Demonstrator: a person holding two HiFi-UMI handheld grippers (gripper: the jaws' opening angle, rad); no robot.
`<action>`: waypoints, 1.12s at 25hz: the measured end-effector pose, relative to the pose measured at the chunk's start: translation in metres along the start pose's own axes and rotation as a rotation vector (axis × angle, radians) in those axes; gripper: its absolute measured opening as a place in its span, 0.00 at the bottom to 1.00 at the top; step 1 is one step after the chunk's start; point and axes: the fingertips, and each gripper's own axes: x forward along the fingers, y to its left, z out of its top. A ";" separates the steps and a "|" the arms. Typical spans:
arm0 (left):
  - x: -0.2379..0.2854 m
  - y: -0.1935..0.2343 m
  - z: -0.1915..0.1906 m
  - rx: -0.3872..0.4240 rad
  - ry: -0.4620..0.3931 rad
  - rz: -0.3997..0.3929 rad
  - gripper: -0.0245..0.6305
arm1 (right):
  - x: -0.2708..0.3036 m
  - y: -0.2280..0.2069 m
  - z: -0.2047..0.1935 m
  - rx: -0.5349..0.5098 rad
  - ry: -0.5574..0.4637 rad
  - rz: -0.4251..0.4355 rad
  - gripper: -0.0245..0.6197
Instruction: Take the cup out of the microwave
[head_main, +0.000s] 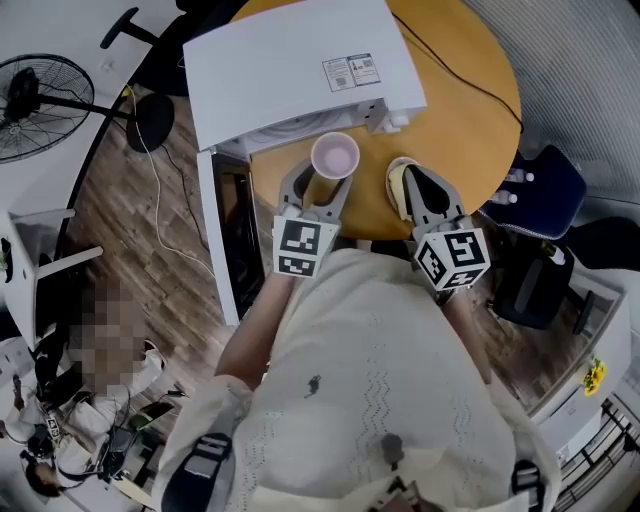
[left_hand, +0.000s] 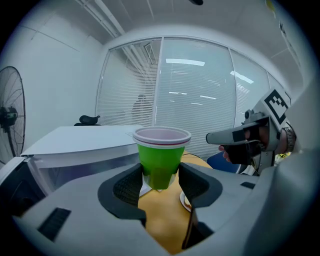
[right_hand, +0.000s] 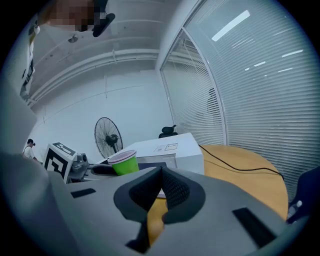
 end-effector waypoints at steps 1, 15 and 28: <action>-0.001 0.002 0.002 -0.004 -0.002 0.003 0.42 | 0.000 -0.001 0.003 0.000 -0.005 -0.002 0.05; -0.004 0.010 0.040 -0.009 -0.039 0.003 0.42 | -0.014 -0.005 0.048 -0.008 -0.085 -0.007 0.05; -0.011 0.006 0.088 0.053 -0.054 0.018 0.42 | -0.033 -0.001 0.102 -0.103 -0.170 -0.012 0.05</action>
